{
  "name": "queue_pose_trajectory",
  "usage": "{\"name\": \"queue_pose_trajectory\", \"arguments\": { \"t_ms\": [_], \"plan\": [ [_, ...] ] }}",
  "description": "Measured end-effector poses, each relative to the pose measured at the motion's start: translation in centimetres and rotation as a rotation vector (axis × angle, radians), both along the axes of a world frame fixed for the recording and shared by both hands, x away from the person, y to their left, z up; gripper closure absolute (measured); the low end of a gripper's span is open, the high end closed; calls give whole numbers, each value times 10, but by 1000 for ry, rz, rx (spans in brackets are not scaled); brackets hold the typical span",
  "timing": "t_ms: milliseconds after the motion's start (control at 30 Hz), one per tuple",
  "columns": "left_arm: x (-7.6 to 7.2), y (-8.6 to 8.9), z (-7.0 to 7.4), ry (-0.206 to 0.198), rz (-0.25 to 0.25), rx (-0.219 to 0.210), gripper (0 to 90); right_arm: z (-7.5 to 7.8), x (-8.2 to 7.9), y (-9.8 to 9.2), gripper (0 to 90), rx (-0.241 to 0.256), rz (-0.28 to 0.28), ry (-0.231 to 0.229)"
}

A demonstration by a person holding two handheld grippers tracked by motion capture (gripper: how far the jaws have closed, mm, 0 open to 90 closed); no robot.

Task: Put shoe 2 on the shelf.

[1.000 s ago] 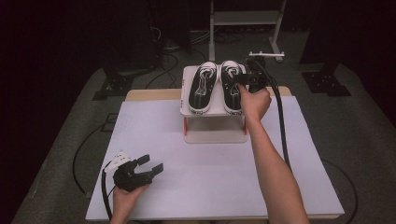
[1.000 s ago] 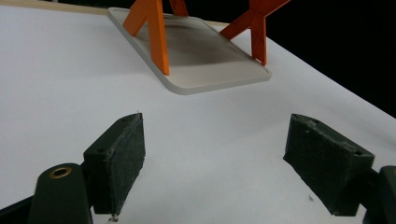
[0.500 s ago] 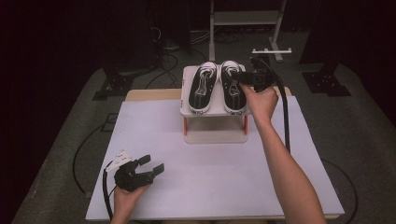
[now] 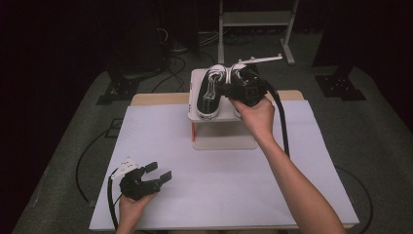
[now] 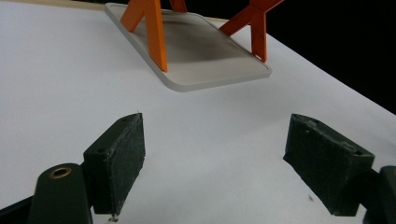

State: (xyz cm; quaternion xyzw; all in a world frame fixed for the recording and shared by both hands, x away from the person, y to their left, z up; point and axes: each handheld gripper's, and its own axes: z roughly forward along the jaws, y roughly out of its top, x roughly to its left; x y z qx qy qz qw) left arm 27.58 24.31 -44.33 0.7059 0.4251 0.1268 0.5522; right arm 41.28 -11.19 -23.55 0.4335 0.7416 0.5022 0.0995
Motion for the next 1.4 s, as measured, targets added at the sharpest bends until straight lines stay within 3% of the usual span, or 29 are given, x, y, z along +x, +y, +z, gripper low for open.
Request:
{"name": "queue_pose_trajectory", "arguments": {
  "t_ms": [200, 600, 767, 900, 1067, 1200, 1400],
  "plan": [
    [-1, 0, 0, 0, 4, -1, 196, -7, -1, 14, 620, -33, 30, 27],
    [0, 1, 0, 3, 5, -6, 196, -10, 2, 31, 616, -63, 64, -22],
    [0, 2, -1, 5, 8, -12, 195, -14, 8, 35, 615, -77, 94, -6],
    [0, 3, -1, 3, 6, -9, 193, -17, 10, 38, 697, -107, 111, -27],
    [0, 3, 0, 3, 6, -12, 193, -15, 14, 32, 860, -59, 144, -3],
    [0, 3, -1, 4, 7, -15, 193, -13, 19, 26, 869, -34, 167, 31],
    [0, 3, -1, 5, 11, -20, 192, -2, 21, 13, 870, -35, 155, 28]
  ]
}}
